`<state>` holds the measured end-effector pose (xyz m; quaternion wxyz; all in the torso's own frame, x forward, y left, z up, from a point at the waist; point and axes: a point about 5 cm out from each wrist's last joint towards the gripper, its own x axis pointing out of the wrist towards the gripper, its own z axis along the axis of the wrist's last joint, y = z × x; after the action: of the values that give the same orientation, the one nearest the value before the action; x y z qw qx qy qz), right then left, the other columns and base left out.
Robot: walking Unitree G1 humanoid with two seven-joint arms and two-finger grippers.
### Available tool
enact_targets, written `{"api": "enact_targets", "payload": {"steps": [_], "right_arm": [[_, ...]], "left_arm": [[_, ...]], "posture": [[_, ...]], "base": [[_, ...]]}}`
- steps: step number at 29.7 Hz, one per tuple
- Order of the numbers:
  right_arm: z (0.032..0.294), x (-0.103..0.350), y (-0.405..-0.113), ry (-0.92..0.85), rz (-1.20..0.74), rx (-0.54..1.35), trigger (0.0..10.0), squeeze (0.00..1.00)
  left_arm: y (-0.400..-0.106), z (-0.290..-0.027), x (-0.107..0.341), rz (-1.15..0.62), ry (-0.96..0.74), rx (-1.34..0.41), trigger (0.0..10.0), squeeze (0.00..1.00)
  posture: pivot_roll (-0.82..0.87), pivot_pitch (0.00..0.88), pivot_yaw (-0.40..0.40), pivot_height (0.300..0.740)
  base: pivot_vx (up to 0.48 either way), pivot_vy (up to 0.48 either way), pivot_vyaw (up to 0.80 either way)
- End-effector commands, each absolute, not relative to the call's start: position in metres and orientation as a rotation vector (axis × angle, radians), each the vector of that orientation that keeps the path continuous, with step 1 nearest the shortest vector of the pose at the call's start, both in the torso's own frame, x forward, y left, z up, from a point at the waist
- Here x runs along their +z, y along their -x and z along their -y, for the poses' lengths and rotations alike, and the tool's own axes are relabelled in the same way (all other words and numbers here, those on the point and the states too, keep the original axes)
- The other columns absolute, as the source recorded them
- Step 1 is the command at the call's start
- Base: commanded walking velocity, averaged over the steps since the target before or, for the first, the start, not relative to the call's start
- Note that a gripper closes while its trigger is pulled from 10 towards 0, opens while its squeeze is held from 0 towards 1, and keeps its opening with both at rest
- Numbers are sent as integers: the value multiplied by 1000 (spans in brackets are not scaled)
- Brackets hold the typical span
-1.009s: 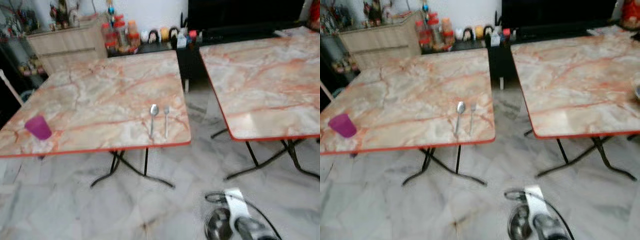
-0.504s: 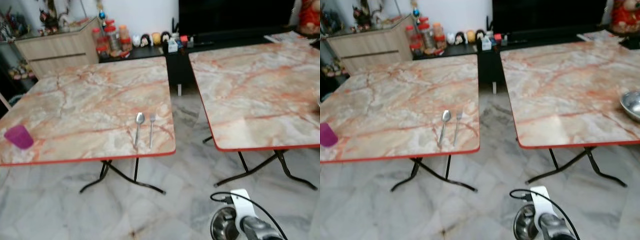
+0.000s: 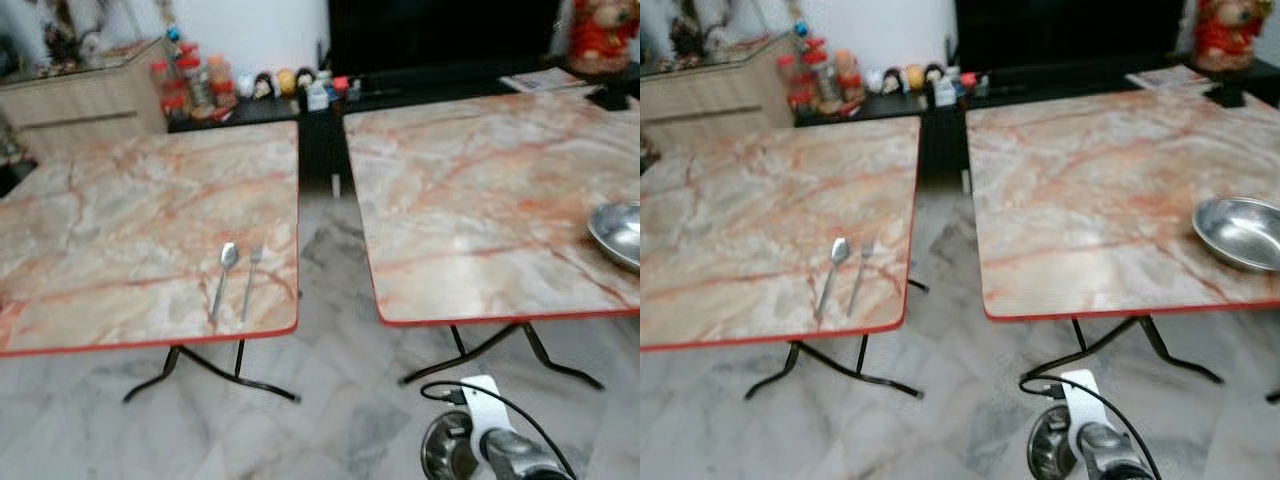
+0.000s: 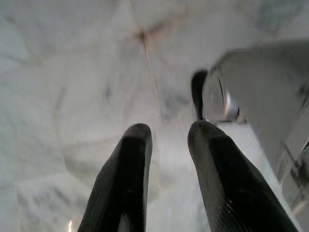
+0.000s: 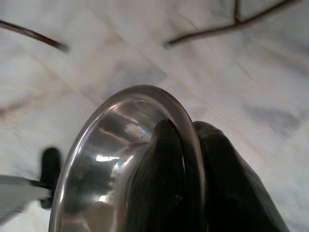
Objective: Setting the table
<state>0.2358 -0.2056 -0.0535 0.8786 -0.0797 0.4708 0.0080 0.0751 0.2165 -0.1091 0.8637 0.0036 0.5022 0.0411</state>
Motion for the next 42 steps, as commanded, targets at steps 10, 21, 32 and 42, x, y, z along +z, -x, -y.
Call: {"api": "enact_targets", "payload": {"steps": [10, 21, 32, 42], "right_arm": [[218, -56, -229, 175, -1007, -12, 10000, 0], [217, -56, -229, 173, -1008, -12, 10000, 0], [218, -56, -229, 174, -1008, -12, 10000, 0], [218, -56, -228, 176, -1010, -12, 10000, 0]], "left_arm": [[-80, -218, -108, -1045, -16, 72, 10000, 0], [-80, -218, -108, -1043, -19, 68, 10000, 0], [-80, -218, -108, -1041, -18, 71, 10000, 0], [-80, -217, -108, -1041, -15, 67, 10000, 0]], "posture": [[-81, 0, 69, 736], [-81, 0, 70, 736], [-80, 0, 68, 736], [-79, 0, 66, 736]], "base": [[0, 0, 0], [0, -67, 0], [0, -424, 0], [0, -434, 0]]}}
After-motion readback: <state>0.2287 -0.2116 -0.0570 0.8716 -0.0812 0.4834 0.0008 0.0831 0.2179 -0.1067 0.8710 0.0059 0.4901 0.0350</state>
